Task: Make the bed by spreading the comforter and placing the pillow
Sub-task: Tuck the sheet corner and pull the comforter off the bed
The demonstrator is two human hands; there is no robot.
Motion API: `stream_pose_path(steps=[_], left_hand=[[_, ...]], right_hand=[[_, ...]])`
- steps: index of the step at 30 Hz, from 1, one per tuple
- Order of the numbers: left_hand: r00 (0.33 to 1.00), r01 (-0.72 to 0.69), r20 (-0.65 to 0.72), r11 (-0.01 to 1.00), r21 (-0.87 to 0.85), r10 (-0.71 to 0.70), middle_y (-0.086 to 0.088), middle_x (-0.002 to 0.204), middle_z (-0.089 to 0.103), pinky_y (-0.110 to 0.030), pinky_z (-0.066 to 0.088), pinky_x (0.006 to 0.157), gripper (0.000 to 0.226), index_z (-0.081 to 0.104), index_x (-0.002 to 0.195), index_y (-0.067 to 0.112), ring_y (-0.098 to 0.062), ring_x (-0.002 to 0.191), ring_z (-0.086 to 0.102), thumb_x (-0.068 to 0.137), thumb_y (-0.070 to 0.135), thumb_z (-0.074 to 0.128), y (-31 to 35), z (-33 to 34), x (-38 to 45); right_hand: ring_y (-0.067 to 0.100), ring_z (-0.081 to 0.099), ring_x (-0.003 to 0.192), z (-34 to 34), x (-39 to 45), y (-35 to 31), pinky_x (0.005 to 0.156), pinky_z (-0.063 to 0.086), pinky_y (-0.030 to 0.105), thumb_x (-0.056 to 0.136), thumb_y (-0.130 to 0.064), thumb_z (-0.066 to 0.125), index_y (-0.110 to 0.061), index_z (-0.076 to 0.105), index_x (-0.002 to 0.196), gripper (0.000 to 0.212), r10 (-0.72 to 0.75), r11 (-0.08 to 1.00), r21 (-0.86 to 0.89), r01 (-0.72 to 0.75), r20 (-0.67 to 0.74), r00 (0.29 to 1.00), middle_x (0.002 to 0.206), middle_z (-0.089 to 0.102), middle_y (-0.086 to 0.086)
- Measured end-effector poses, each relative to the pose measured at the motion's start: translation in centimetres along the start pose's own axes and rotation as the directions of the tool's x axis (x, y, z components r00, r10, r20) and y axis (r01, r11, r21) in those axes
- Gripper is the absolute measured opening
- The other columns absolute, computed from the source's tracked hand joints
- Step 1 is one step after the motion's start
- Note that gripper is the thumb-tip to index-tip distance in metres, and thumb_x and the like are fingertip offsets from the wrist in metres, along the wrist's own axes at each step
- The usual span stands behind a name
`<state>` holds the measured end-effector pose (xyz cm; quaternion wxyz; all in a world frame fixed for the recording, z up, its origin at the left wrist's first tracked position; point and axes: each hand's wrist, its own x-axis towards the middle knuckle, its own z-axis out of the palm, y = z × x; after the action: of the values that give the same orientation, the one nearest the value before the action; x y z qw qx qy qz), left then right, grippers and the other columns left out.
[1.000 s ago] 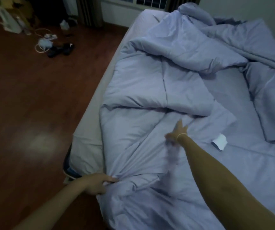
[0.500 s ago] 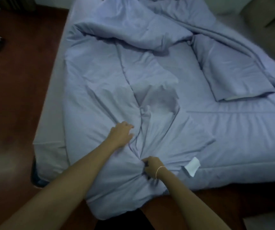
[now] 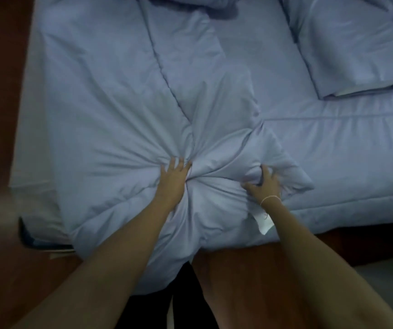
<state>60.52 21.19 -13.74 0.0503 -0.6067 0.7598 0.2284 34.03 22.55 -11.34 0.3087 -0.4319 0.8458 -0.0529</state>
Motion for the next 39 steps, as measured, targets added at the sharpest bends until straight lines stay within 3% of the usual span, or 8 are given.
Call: stream_pose_path(steps=[4, 10, 15, 18, 23, 25, 31, 39], left_hand=[[0.999, 0.024, 0.046, 0.957, -0.291, -0.011, -0.017, 0.143, 0.038, -0.035, 0.033, 0.103, 0.061, 0.037, 0.14, 0.012, -0.031, 0.129, 0.042, 0.084, -0.001, 0.054, -1.1, -2.6, -2.0], [0.988, 0.155, 0.099, 0.769, -0.62, -0.12, -0.005, 0.144, 0.045, -0.031, 0.034, 0.105, 0.064, 0.043, 0.139, 0.018, -0.022, 0.131, 0.044, 0.086, 0.05, 0.058, 2.1, -11.9, -5.4], [0.985, 0.171, 0.153, 0.388, -0.906, -0.077, 0.006, 0.144, 0.034, -0.044, 0.042, 0.094, 0.081, 0.026, 0.145, 0.033, -0.025, 0.126, 0.041, 0.077, 0.07, 0.052, 9.0, -21.9, -6.1], [0.993, 0.114, 0.109, 0.471, -0.875, -0.037, 0.004, 0.128, 0.046, -0.037, 0.047, 0.09, 0.077, 0.032, 0.138, 0.031, -0.024, 0.112, 0.05, 0.074, 0.057, 0.067, 10.2, -23.6, -6.7], [0.96, 0.05, -0.106, 0.529, -0.847, -0.26, -0.012, 0.126, 0.055, -0.031, 0.047, 0.088, 0.048, 0.046, 0.128, 0.014, -0.024, 0.102, 0.054, 0.082, 0.01, 0.06, 3.8, -22.8, -9.5], [0.935, 0.037, -0.178, 0.583, -0.811, -0.306, -0.011, 0.121, 0.058, -0.031, 0.047, 0.085, 0.046, 0.05, 0.123, 0.014, -0.026, 0.102, 0.056, 0.079, 0.007, 0.06, -0.6, -22.4, -11.7], [0.807, 0.098, -0.375, 0.731, -0.675, -0.455, -0.013, 0.103, 0.064, -0.026, 0.04, 0.072, 0.041, 0.059, 0.11, 0.011, -0.027, 0.092, 0.06, 0.073, -0.006, 0.053, -16.4, -21.2, -21.7], [0.695, 0.342, -0.616, 0.924, -0.17, -0.37, -0.02, 0.092, 0.054, -0.04, 0.045, 0.069, 0.025, 0.066, 0.101, 0.021, -0.037, 0.081, 0.054, 0.082, 0.011, 0.054, -36.9, -21.8, -33.5]], right_hand=[[0.039, 0.061, 0.091, -0.3, -2.1, -1.9, 0.072, 0.04, 0.034, 0.085, -0.006, 0.051, -0.009, 0.056, 0.092, 0.009, -0.028, 0.995, 0.087, 0.043, -0.172, 0.985, 0.093, 0.064, 0.022], [0.021, 0.053, 0.07, -6.2, -10.8, -6.5, 0.067, 0.041, 0.028, 0.073, -0.001, 0.053, -0.015, 0.049, 0.087, 0.021, -0.268, 0.818, 0.436, 0.375, -0.287, 0.92, 0.072, 0.055, 0.001], [0.018, 0.039, 0.056, -11.3, -14.4, -10.6, 0.052, 0.04, 0.028, 0.065, 0.006, 0.05, -0.016, 0.046, 0.103, 0.045, -0.386, 0.39, 0.847, 0.36, -0.205, 0.9, 0.063, 0.039, 0.007], [0.018, 0.049, 0.059, -11.8, -16.0, -12.9, 0.049, 0.045, 0.025, 0.064, -0.007, 0.055, -0.015, 0.052, 0.108, 0.045, -0.432, 0.441, 0.83, 0.343, -0.139, 0.891, 0.071, 0.052, 0.01], [0.017, 0.058, 0.096, -8.0, -19.1, -14.4, 0.078, 0.053, 0.033, 0.079, -0.018, 0.074, -0.019, 0.065, 0.11, 0.033, -0.493, 0.606, 0.75, 0.267, 0.09, 0.865, 0.095, 0.063, -0.006], [0.015, 0.056, 0.102, -5.9, -20.6, -15.5, 0.077, 0.048, 0.023, 0.079, -0.025, 0.073, -0.02, 0.064, 0.117, 0.04, -0.539, 0.638, 0.69, 0.343, 0.082, 0.838, 0.101, 0.062, -0.008], [0.02, 0.045, 0.125, 3.1, -26.4, -21.5, 0.095, 0.042, 0.034, 0.085, -0.027, 0.067, -0.025, 0.047, 0.136, 0.055, -0.569, 0.726, 0.56, 0.4, 0.16, 0.807, 0.132, 0.048, 0.002], [0.025, 0.04, 0.131, 15.9, -34.7, -28.2, 0.094, 0.041, 0.038, 0.087, -0.038, 0.061, -0.031, 0.041, 0.138, 0.056, -0.52, 0.814, 0.483, 0.324, 0.355, 0.777, 0.145, 0.039, 0.007]])
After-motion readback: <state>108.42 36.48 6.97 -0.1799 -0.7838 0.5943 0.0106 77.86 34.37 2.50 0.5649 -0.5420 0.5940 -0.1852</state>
